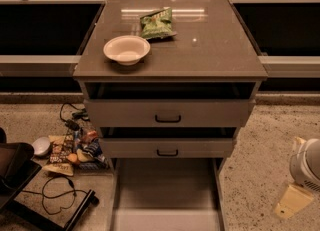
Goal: Close bottom drawer
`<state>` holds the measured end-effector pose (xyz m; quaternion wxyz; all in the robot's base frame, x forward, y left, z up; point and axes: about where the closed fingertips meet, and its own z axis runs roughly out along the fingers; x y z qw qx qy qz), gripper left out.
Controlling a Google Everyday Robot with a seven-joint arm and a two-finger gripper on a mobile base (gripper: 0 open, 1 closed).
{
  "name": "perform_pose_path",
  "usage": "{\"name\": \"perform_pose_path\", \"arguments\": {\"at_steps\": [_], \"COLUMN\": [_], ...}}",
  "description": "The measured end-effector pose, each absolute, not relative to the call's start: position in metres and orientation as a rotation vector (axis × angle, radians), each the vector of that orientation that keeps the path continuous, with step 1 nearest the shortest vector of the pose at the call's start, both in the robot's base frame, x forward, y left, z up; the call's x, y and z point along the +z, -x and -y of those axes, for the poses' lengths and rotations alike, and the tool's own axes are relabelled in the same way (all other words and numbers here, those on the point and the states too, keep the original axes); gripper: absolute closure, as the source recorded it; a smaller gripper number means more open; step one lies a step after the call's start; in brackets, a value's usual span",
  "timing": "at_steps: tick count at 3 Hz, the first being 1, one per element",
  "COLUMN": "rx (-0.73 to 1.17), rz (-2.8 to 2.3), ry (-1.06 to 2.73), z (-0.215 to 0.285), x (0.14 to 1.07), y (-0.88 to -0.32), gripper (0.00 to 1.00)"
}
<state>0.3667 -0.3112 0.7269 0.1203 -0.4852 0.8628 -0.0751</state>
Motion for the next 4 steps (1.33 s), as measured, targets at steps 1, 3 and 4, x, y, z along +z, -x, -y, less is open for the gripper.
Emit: {"name": "perform_pose_path", "arguments": {"at_steps": [1, 3, 4], "rx": [-0.22, -0.004, 0.091], "rz": [-2.489, -2.444, -2.479], "ry": [1.449, 1.463, 1.452], "z": [0.303, 0.259, 0.246], "x": [0.708, 0.562, 0.493], "y": [-0.371, -0.361, -0.358], "gripper": [0.0, 0.0, 0.0]}}
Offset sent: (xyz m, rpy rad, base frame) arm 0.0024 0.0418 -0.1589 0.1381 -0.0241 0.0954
